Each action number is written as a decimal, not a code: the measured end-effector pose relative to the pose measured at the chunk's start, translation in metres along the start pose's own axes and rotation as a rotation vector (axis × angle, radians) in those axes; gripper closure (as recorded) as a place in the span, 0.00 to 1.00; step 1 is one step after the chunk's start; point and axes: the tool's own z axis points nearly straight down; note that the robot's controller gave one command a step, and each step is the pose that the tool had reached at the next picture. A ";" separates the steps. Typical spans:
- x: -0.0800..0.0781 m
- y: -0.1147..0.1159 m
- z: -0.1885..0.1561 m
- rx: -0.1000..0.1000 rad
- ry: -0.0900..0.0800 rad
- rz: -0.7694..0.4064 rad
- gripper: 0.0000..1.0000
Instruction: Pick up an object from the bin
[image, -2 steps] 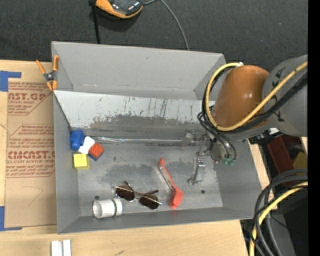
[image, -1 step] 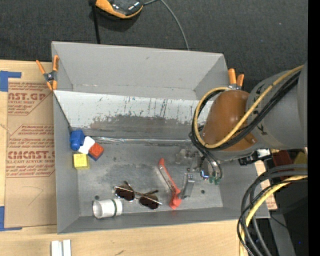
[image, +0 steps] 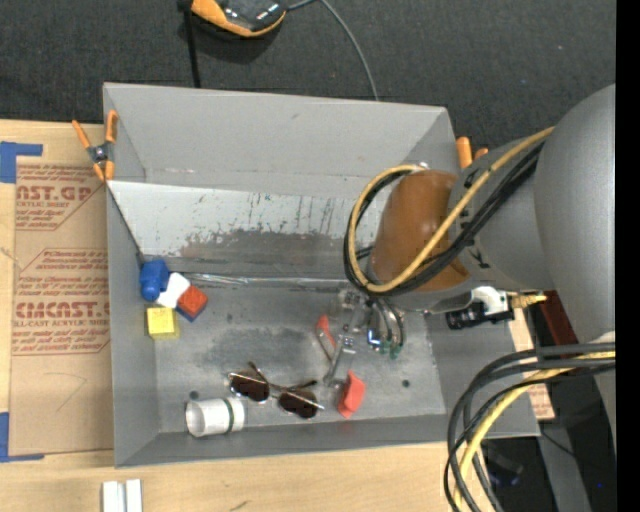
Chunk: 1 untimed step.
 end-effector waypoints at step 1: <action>0.042 -0.023 0.019 -0.005 -0.007 -0.068 1.00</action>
Offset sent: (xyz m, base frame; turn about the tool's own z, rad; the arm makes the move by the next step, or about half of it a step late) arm 0.0000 0.0000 0.0000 0.0000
